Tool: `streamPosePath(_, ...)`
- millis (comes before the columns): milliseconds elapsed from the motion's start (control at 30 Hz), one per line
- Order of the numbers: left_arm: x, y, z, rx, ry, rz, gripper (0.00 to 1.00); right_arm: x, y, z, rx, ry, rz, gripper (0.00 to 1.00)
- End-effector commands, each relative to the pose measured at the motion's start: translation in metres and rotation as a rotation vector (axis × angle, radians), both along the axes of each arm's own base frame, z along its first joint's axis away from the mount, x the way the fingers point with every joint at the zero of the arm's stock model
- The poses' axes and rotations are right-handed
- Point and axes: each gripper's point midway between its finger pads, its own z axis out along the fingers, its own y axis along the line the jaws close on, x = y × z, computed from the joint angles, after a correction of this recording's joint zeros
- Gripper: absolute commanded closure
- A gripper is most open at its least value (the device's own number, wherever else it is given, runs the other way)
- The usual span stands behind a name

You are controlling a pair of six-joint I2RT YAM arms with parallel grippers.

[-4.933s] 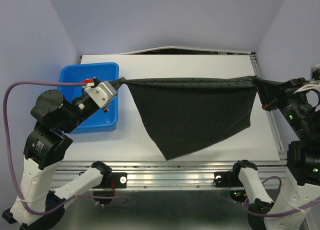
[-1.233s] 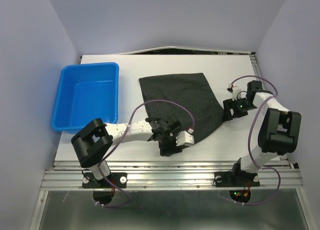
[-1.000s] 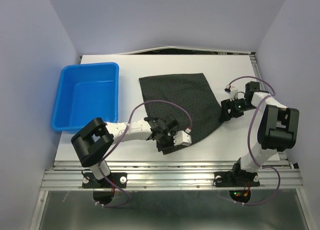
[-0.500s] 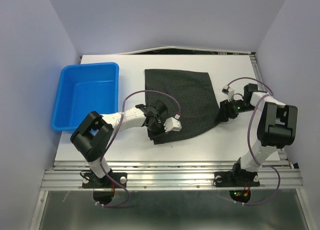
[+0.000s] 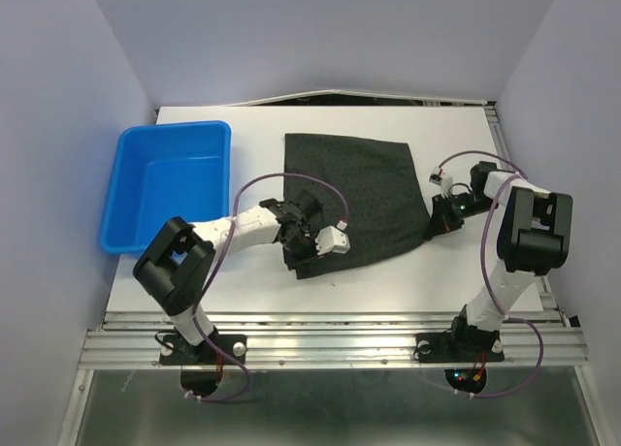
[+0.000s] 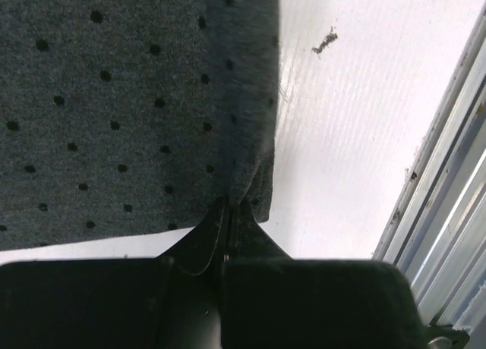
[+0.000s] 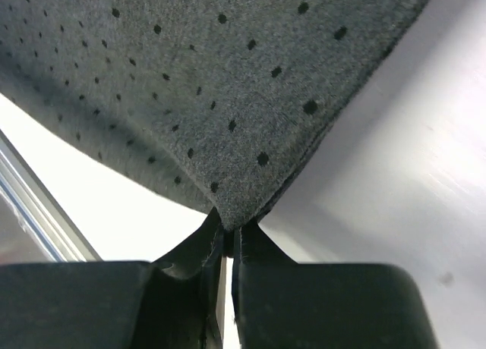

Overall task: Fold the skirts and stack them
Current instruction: Flatten the skirt out

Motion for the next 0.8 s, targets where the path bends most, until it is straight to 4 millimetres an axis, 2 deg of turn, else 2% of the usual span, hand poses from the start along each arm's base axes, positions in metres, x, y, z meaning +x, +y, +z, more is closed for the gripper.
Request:
streamPosePath(0, 0.0, 0.005, 0.043, -0.058, -0.073, -0.038, 1.0, -0.007, -0.022, 0.029, -0.127, -0.005, 0.058, 0.99)
streamPosePath(100, -0.008, 0.012, 0.056, -0.079, -0.099, -0.052, 1.0, -0.028, -0.035, 0.036, -0.217, 0.023, 0.114, 0.99)
streamPosePath(200, -0.019, 0.019, 0.053, -0.064, -0.09, -0.073, 1.0, -0.05, -0.045, 0.031, -0.278, 0.074, 0.178, 0.99)
streamPosePath(300, -0.031, 0.018, 0.046, -0.068, -0.068, -0.095, 1.0, -0.069, -0.042, 0.027, -0.267, 0.12, 0.205, 0.99)
streamPosePath(400, -0.05, 0.005, 0.043, -0.1, -0.029, -0.15, 1.0, -0.091, -0.026, 0.023, -0.231, 0.152, 0.26, 0.97)
streamPosePath(467, -0.072, -0.002, 0.044, -0.115, 0.013, -0.212, 0.91, -0.106, -0.014, 0.025, -0.214, 0.144, 0.326, 0.48)
streamPosePath(500, -0.08, -0.001, 0.045, -0.11, 0.03, -0.232, 0.78, -0.114, -0.012, 0.03, -0.203, 0.157, 0.335, 0.33)
streamPosePath(533, -0.086, 0.0, 0.046, -0.107, 0.036, -0.247, 0.57, -0.114, -0.012, 0.037, -0.209, 0.134, 0.338, 0.19)
streamPosePath(567, -0.091, -0.002, 0.053, -0.122, 0.022, -0.269, 0.5, -0.111, -0.015, 0.045, -0.227, 0.118, 0.335, 0.17)
streamPosePath(633, -0.092, 0.0, 0.063, -0.139, 0.011, -0.275, 0.4, -0.099, -0.021, 0.054, -0.273, 0.072, 0.318, 0.17)
streamPosePath(667, -0.092, -0.001, 0.069, -0.149, 0.001, -0.273, 0.39, -0.091, -0.025, 0.062, -0.305, 0.033, 0.307, 0.17)
streamPosePath(733, -0.087, -0.004, 0.083, -0.172, -0.028, -0.264, 0.36, -0.065, -0.026, 0.084, -0.327, -0.044, 0.244, 0.17)
streamPosePath(767, -0.081, -0.01, 0.092, -0.189, -0.045, -0.245, 0.36, -0.041, -0.028, 0.098, -0.342, -0.117, 0.212, 0.17)
